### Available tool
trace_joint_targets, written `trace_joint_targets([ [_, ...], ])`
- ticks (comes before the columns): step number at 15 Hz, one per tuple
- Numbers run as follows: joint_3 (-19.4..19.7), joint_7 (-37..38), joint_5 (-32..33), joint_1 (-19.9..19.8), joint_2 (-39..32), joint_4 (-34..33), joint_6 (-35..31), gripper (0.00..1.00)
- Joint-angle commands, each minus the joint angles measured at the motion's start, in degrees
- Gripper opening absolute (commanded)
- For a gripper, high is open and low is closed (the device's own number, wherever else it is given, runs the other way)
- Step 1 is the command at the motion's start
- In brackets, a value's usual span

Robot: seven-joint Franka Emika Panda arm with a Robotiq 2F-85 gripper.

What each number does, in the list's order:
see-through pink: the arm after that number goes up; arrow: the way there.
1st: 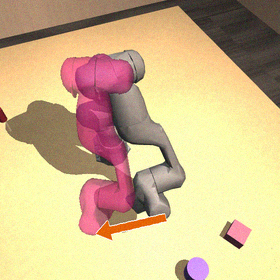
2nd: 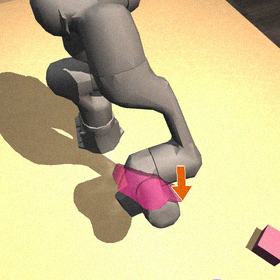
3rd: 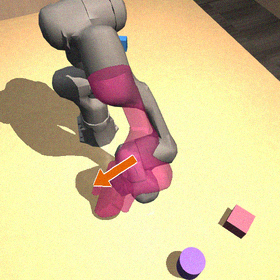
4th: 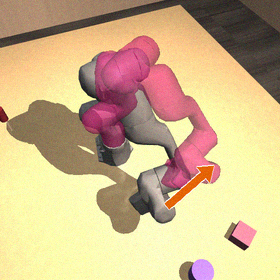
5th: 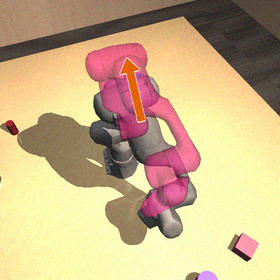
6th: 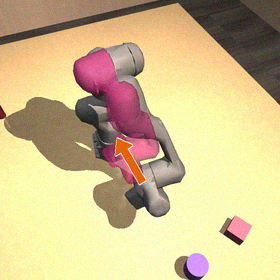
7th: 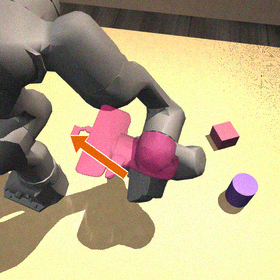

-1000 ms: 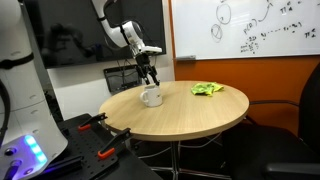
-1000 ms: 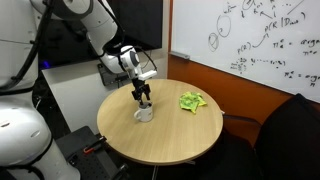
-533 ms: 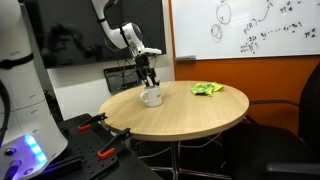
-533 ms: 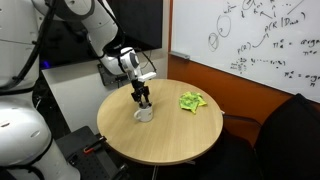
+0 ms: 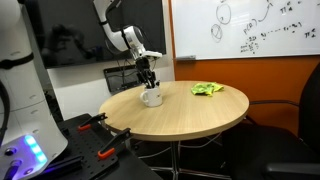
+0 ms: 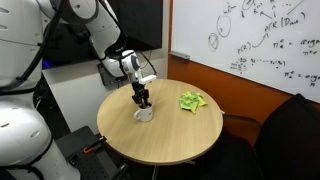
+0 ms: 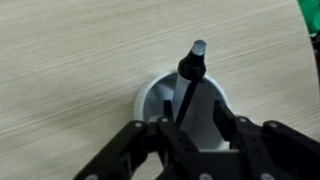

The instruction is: Remove the pen from the mug

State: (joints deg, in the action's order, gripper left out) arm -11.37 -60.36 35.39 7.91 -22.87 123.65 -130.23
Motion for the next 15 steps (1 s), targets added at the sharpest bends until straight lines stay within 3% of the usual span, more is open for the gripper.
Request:
trace_joint_targets([
  [1, -0.04, -2.34, -0.82, -0.54, -1.3, -1.15, -0.79, 0.49],
  [5, 0.33, -2.5, -0.12, -0.66, -2.42, -1.55, -0.76, 0.47],
  [7, 0.79, -2.19, 0.91, -0.27, -2.67, -1.73, -0.32, 0.2],
  [10, 0.53, -2.72, 0.68, -0.58, -1.9, -1.11, -1.0, 0.0],
  [11, 0.29, -3.27, 0.51, -0.67, -1.12, -0.6, -0.89, 0.05],
  [15, -0.39, -2.92, -0.87, -0.63, 5.25, 2.82, -0.01, 0.05],
])
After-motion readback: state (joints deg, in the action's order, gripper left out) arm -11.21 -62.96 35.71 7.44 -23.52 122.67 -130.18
